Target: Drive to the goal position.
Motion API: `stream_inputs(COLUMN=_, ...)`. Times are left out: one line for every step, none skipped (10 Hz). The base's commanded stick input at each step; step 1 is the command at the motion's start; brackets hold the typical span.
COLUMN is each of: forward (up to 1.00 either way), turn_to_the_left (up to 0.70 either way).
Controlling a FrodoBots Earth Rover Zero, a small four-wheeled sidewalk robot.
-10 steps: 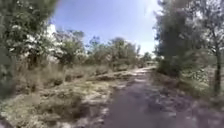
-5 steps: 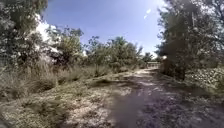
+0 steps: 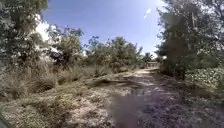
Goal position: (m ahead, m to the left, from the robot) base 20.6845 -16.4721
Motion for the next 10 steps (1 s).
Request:
stream_inputs(forward=0.70, turn_to_the_left=0.00)
stream_inputs(forward=0.70, turn_to_the_left=0.00)
stream_inputs(forward=0.70, turn_to_the_left=0.00)
stream_inputs(forward=0.70, turn_to_the_left=0.00)
stream_inputs(forward=0.70, turn_to_the_left=0.00)
stream_inputs(forward=0.70, turn_to_the_left=0.00)
stream_inputs(forward=0.70, turn_to_the_left=-0.08)
stream_inputs(forward=0.70, turn_to_the_left=-0.35)
stream_inputs(forward=0.70, turn_to_the_left=-0.35)
stream_inputs(forward=0.70, turn_to_the_left=-0.35)
